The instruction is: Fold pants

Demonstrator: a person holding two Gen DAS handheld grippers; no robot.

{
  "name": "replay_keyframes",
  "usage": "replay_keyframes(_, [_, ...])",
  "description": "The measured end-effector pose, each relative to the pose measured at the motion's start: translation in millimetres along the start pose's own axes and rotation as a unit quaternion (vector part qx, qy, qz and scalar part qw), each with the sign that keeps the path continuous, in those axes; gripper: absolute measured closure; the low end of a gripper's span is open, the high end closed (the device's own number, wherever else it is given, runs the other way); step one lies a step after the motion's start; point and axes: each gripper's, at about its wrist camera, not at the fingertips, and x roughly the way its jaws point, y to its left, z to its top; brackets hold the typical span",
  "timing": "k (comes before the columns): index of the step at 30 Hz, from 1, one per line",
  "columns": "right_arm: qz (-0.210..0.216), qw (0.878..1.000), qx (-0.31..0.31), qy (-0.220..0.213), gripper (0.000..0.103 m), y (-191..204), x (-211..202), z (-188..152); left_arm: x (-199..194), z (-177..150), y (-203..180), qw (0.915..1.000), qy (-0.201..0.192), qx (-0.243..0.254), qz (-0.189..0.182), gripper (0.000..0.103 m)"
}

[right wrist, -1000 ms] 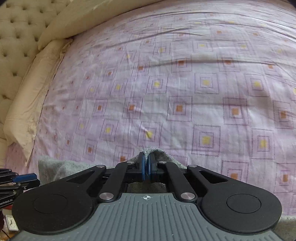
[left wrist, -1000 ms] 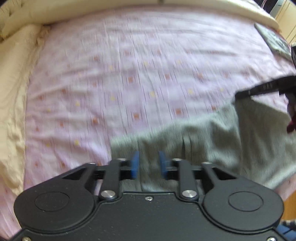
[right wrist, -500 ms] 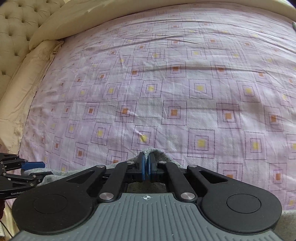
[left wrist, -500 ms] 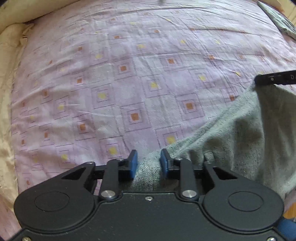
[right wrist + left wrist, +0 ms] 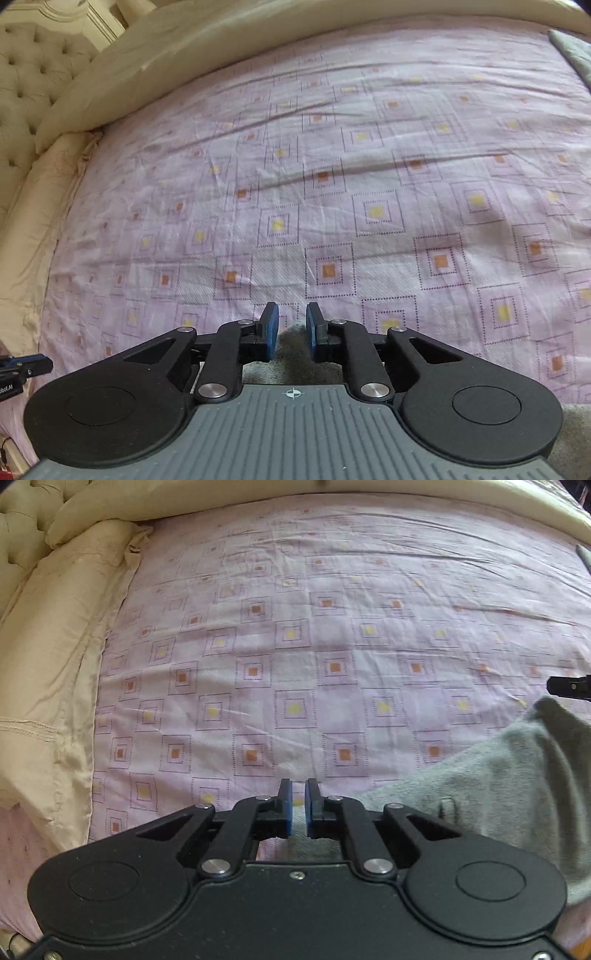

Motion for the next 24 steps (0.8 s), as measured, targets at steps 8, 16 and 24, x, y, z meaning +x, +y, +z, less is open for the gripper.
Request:
replay_keyframes(8, [0.021,1.000,-0.005,0.008,0.086,8.8,-42.0,-42.5,1.2,-29.0,-45.1,0.9976,0.051,0.016,-0.043,0.078])
replay_keyframes(16, [0.006,0.992,-0.018,0.121,0.086,9.4,-37.6,-134.9,36.4,-68.1,-57.9,0.9909,0.095,0.092,0.025,0.073])
replay_keyframes(24, [0.012,0.991,0.006,0.133,0.086,0.1,-69.5,-170.3,24.1,-67.3,-43.4,0.9939,0.077,0.069,0.038,0.059])
